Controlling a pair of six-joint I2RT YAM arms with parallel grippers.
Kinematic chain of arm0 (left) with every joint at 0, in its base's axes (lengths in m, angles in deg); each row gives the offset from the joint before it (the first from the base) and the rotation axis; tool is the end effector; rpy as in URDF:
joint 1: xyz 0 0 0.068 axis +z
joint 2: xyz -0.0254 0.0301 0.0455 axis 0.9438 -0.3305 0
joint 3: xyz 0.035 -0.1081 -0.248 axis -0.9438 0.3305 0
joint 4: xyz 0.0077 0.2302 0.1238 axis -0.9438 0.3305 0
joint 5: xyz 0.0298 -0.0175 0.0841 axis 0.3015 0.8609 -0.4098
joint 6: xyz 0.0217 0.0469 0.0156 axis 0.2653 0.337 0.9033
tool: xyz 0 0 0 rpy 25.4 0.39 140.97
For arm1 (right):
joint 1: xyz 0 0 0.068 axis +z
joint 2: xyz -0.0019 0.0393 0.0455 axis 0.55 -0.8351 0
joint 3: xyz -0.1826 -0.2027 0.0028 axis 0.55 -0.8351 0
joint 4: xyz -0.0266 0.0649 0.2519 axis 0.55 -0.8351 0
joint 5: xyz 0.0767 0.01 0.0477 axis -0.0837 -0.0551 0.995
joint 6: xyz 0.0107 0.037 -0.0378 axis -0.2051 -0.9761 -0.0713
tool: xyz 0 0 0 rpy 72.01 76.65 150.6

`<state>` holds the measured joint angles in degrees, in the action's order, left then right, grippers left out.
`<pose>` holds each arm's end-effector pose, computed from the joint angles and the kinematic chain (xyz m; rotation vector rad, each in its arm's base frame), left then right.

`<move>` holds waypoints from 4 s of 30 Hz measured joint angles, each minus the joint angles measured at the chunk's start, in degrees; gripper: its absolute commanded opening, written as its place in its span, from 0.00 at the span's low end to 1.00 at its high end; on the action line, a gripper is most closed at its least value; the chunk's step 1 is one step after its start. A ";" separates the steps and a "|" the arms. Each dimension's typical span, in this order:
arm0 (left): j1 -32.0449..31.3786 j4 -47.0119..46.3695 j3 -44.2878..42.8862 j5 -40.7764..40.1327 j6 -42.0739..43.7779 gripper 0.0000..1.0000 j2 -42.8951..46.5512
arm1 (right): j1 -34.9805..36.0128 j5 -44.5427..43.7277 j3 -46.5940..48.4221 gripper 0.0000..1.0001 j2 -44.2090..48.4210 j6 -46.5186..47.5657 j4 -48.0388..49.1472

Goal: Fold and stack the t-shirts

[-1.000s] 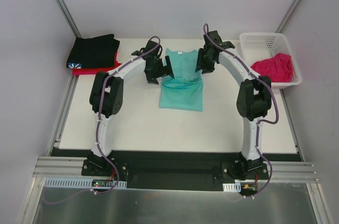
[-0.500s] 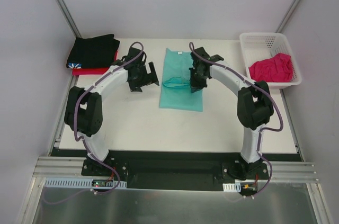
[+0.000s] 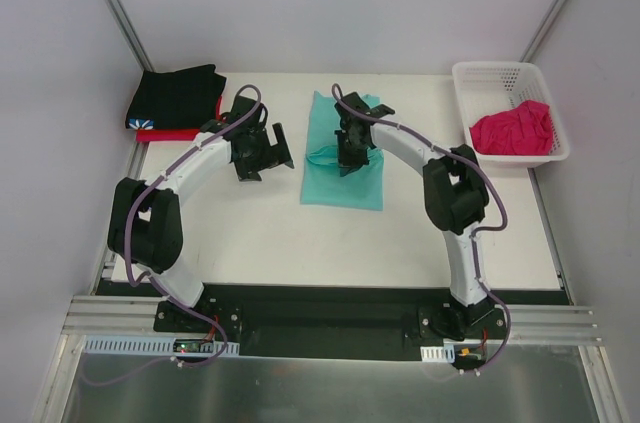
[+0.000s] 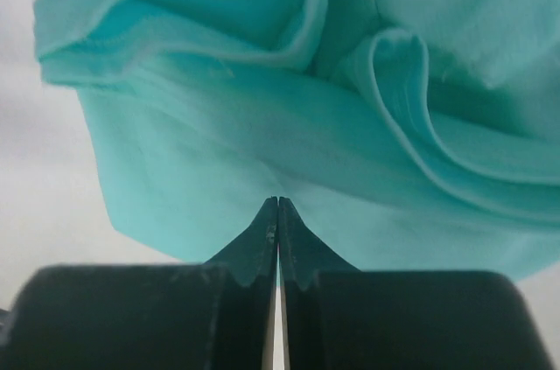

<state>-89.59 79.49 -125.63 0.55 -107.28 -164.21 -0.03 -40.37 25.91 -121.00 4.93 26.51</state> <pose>0.3346 -0.1201 0.2501 -0.3029 2.5456 -0.5699 0.3812 0.2540 0.2051 -0.5297 2.6589 0.3445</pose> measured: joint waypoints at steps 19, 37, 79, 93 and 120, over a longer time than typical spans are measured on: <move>0.00 1.01 0.00 0.76 0.04 0.99 0.00 | -7.76 1.11 22.36 0.01 -15.96 2.05 -0.96; -0.74 0.13 0.00 3.69 0.04 0.99 -0.33 | -11.30 2.93 24.79 0.28 -11.30 7.87 0.57; -6.19 -23.96 -2.32 17.31 -4.50 0.73 -19.91 | -19.93 6.32 -39.65 0.43 25.70 2.08 17.53; -7.10 -26.95 -1.09 17.46 -7.41 0.37 -21.35 | -19.98 8.66 -42.07 0.40 23.12 0.68 20.65; -12.79 -35.45 22.12 15.93 -10.93 0.24 -6.60 | -13.62 9.77 -58.42 0.15 38.95 -3.37 22.25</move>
<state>-102.38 44.03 -103.51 16.48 -118.21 -170.81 -13.64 -30.60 -32.51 -82.05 1.56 48.76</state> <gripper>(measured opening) 0.244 0.149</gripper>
